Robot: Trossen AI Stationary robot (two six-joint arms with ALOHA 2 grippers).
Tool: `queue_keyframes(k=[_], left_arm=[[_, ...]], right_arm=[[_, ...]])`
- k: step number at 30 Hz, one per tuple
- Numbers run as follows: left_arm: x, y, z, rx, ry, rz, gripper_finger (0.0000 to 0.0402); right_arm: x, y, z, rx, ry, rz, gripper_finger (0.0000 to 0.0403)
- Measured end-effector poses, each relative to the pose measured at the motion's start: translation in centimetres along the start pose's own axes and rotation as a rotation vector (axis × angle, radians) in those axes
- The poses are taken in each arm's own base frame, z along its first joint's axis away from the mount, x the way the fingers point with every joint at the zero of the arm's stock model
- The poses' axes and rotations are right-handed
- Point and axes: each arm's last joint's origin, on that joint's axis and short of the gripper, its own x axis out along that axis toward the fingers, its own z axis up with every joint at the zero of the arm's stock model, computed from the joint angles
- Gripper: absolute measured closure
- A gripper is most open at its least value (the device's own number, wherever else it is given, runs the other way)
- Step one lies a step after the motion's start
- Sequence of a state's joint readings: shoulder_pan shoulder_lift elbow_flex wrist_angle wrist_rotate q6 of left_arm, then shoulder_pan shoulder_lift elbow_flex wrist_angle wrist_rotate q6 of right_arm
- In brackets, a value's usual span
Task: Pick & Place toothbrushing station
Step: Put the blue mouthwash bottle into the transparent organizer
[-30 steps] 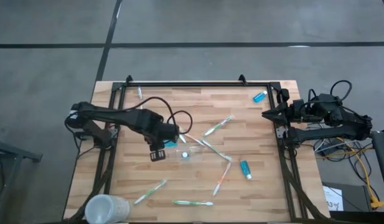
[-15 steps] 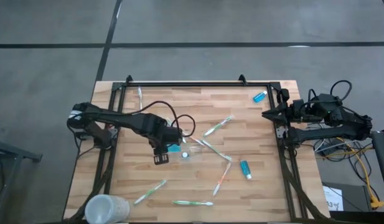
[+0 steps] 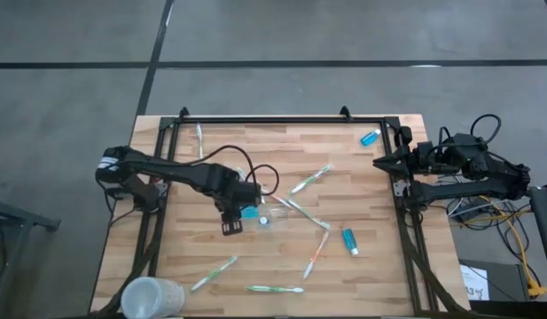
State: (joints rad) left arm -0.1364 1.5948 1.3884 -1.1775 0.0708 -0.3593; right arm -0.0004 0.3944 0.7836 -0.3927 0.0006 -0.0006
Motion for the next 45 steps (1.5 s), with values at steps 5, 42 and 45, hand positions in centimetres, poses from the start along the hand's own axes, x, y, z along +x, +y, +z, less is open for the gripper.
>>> queue_keyframes(k=[5,42,45], left_arm=[[0.0,0.0,0.1,0.005,-0.010,-0.003,0.0300],[-3.2,-0.6,1.7,0.031,-0.204,0.021,0.0296],[-3.4,-0.7,1.9,0.032,-0.224,0.015,0.0296]], right_arm=[[0.0,0.0,0.0,0.000,0.000,0.000,0.0369],[0.0,0.0,0.0,0.000,0.000,0.000,0.0369],[0.0,0.0,0.0,0.000,0.000,0.000,0.0369]])
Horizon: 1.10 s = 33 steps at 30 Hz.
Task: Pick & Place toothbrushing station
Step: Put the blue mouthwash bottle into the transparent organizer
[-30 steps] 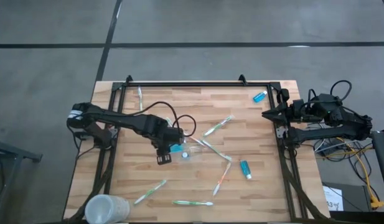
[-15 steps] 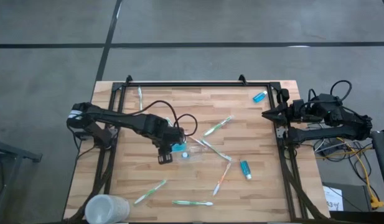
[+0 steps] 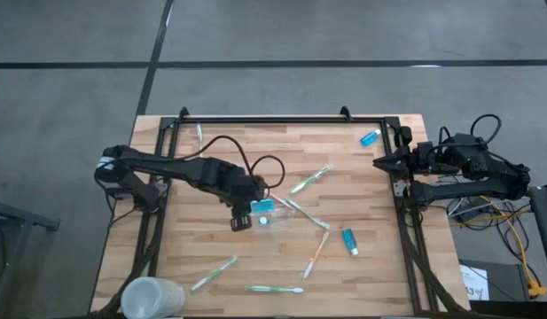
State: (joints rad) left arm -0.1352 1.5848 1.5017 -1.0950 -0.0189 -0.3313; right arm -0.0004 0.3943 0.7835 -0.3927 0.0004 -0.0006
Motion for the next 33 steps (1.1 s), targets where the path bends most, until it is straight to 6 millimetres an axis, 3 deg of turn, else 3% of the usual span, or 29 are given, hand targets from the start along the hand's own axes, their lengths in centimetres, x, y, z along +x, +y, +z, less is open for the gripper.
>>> queue_keyframes(k=[14,21,33], left_arm=[[0.0,-0.1,0.3,-0.045,-0.034,-0.004,0.0296],[0.0,0.0,0.4,-0.070,-0.051,0.029,0.0296],[0.0,0.1,0.4,-0.072,-0.056,0.043,0.0296]], right_arm=[[0.4,0.0,0.6,0.029,-0.057,0.001,0.0369],[2.2,0.0,2.0,0.262,-0.178,0.024,0.0369],[6.6,-0.2,0.2,0.387,-0.021,-0.066,0.0369]])
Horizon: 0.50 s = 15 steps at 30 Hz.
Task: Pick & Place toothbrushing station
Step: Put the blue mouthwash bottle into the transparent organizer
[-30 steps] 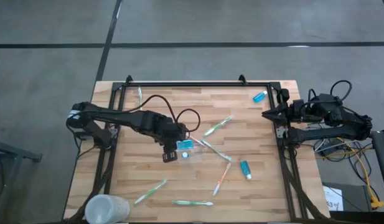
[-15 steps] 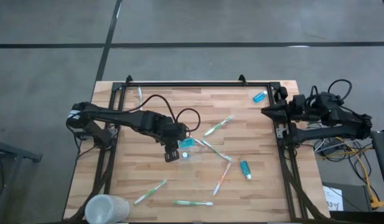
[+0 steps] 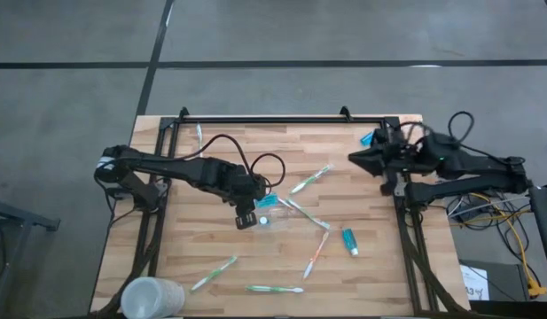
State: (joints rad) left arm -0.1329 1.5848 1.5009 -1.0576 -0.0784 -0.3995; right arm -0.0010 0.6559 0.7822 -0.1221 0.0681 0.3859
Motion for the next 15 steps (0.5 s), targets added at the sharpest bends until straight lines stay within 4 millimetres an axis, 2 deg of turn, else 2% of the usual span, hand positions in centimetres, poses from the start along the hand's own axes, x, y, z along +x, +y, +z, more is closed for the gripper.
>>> queue_keyframes(k=[9,15], left_arm=[[0.0,0.0,0.0,0.000,0.000,0.000,0.0296],[0.0,0.0,0.0,0.000,0.001,0.000,0.0296]], right_arm=[[3.5,-0.6,-1.9,-0.011,0.117,-0.064,0.0369],[5.4,-1.3,-3.2,-0.033,0.165,-0.197,0.0369]])
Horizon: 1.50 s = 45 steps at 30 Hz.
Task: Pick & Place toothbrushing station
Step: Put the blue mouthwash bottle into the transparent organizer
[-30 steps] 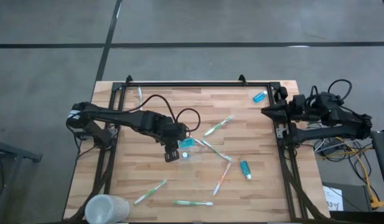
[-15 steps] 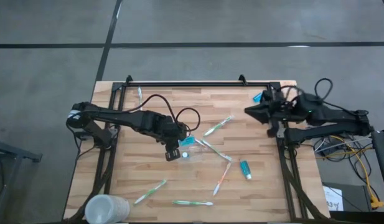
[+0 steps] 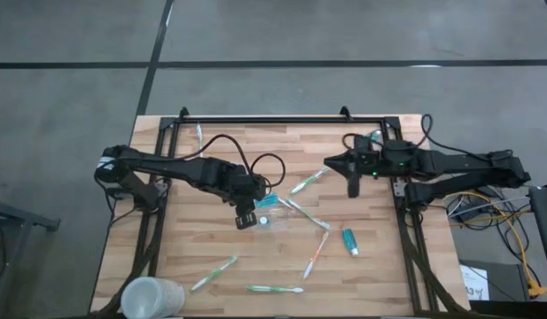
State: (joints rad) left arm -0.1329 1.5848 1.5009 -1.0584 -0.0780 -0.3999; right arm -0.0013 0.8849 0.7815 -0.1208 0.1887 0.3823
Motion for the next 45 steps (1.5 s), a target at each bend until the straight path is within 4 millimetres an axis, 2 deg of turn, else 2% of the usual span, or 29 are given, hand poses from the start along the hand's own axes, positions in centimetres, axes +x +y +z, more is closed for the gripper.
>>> queue_keyframes(k=[14,18,24,34,45], left_arm=[[0.0,0.0,0.0,0.020,0.001,0.000,0.0296],[0.0,0.0,0.0,0.031,0.001,-0.001,0.0296],[0.0,0.0,0.0,0.035,0.001,-0.001,0.0296],[0.0,0.0,0.0,0.042,0.001,-0.001,0.0296],[0.0,0.0,0.0,0.042,0.001,-0.001,0.0296]], right_arm=[[4.7,-0.2,-3.0,-0.026,0.178,-0.060,0.0369],[5.3,0.1,-3.3,-0.072,0.206,0.028,0.0369],[5.3,0.5,-3.4,-0.172,0.237,0.185,0.0369],[5.3,0.5,-3.4,-0.265,0.228,0.191,0.0369],[5.3,0.7,-3.0,-0.273,0.188,0.205,0.0369]])
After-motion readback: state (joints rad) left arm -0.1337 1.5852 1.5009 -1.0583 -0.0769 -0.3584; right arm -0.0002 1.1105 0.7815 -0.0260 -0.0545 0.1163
